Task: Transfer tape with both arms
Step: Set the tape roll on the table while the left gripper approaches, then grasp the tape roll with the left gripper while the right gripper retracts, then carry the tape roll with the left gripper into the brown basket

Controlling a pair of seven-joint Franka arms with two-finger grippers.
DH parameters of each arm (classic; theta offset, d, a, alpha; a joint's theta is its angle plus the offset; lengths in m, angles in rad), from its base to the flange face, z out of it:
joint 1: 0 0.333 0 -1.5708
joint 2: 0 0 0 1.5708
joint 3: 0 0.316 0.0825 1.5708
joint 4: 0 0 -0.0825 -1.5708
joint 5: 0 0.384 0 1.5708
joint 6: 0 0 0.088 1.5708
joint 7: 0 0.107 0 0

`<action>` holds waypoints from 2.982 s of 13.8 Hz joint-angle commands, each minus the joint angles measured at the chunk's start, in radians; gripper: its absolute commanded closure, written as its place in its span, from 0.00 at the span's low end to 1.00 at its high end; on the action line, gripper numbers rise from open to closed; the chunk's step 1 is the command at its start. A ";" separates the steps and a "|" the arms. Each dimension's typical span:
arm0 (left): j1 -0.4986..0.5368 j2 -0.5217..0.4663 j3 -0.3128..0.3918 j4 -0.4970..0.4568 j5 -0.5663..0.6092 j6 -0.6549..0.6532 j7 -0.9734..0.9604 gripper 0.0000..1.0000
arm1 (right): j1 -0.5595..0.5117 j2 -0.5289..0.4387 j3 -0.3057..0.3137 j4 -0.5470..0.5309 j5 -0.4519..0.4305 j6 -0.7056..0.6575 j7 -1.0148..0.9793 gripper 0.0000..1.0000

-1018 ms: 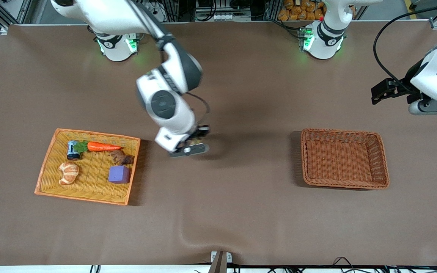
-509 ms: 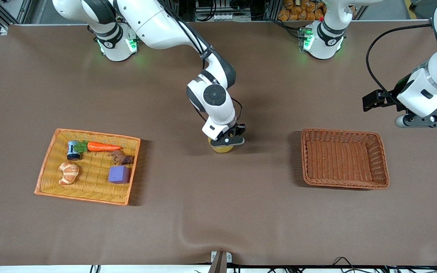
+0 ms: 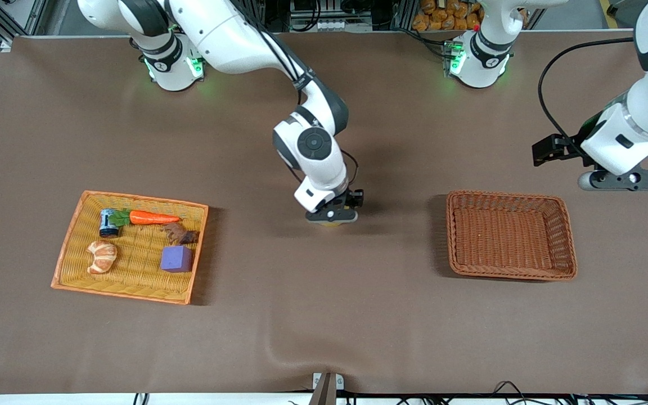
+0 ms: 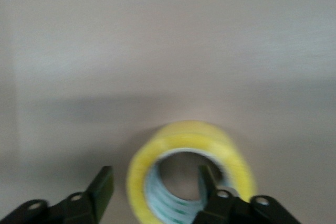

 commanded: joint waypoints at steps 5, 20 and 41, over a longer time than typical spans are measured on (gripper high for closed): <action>-0.237 0.172 0.002 0.010 -0.007 0.195 -0.276 0.00 | -0.268 -0.305 -0.018 -0.131 -0.019 -0.269 -0.180 0.00; -0.562 0.573 0.001 -0.023 0.001 0.740 -0.687 0.00 | -0.793 -0.730 -0.024 -0.217 -0.204 -0.633 -0.766 0.00; -0.270 0.169 -0.001 -0.197 -0.011 0.552 -0.402 1.00 | -0.799 -0.758 -0.019 -0.234 -0.166 -0.637 -0.774 0.00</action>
